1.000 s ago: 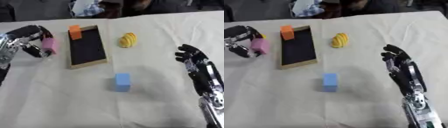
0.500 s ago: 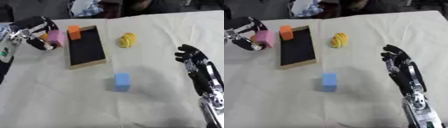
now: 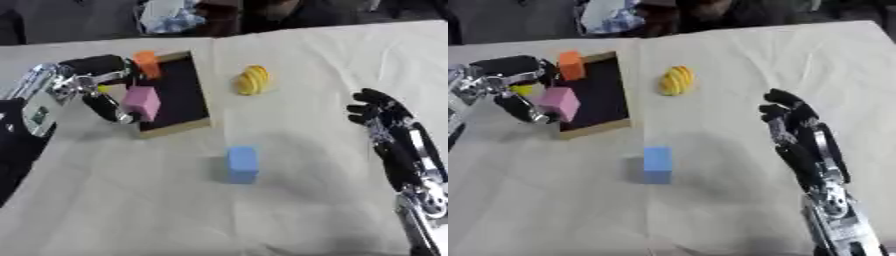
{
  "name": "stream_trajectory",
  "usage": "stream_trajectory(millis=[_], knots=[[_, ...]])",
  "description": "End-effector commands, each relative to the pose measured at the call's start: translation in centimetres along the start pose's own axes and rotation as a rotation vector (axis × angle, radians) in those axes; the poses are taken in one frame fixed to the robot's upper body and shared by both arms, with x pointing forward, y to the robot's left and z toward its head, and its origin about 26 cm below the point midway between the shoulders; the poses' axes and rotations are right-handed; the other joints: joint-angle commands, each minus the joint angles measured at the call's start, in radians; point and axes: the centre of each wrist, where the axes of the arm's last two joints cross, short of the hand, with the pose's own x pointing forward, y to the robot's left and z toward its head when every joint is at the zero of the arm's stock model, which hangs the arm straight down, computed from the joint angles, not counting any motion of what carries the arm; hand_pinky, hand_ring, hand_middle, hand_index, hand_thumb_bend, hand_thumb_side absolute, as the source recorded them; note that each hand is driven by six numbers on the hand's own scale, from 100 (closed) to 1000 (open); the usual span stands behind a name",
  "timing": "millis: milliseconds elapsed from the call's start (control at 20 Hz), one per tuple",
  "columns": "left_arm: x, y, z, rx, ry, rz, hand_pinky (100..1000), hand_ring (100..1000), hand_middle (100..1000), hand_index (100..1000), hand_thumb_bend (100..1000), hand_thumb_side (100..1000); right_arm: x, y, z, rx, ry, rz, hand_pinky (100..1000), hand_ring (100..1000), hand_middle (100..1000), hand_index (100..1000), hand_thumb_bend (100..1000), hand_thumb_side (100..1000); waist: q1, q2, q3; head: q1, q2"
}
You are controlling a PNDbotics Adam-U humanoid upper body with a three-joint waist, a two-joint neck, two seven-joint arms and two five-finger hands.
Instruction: Pick up objects on the table and place them in the box.
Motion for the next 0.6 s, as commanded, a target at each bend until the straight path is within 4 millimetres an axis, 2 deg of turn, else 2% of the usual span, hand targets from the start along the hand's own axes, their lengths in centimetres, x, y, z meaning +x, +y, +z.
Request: stream_trajectory(millis=[50,300,600], knots=[[0.06,0.96,0.51,-0.008,-0.008,-0.019,701,621,610,707,404,209,0.44,-0.19,-0.34,0.004,-0.019,0.003,793,782,785,845,100,518,0.001,-0.029,0.002,-0.003,0.005],[0.29,0.59,0.14,-0.029,-0.013,-0.020,728,661,678,800,483,269,0.46,-0.20,-0.36,0.004,-0.020,0.004,793,782,785,845,100,517,-0.001,-0.028,0.003,-0.003,0.005],[-0.29,0.64,0.41,-0.015,0.039,-0.035,733,672,707,843,506,291,0.46,-0.19,-0.38,0.005,-0.020,0.003,793,782,785,845,100,518,0.000,-0.028,0.002,-0.005,0.005]])
